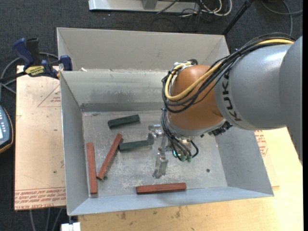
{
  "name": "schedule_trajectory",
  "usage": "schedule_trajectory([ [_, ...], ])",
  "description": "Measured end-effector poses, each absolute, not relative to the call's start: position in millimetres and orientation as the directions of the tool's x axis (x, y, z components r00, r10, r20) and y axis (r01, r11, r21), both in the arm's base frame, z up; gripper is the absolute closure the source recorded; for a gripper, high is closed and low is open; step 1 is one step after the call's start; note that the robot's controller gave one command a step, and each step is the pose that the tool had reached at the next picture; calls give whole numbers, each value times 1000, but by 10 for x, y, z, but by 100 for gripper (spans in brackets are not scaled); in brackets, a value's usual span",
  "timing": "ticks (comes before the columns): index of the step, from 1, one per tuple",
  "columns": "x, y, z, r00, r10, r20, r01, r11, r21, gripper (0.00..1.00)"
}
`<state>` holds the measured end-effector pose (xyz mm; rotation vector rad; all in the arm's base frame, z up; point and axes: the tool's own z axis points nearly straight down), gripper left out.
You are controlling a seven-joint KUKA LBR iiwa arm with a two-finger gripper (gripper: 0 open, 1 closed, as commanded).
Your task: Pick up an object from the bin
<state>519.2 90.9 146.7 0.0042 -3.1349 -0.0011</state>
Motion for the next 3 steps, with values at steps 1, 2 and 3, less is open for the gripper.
schedule_trajectory([
  [1, 5955, 904, 656, -999, 36, -2, 36, 999, 2, 0],
  [2, 5951, 902, 713, -999, 38, -2, 38, 999, 2, 100],
  [3, 6303, 677, 2139, -961, -277, -11, -277, 961, -2, 100],
])
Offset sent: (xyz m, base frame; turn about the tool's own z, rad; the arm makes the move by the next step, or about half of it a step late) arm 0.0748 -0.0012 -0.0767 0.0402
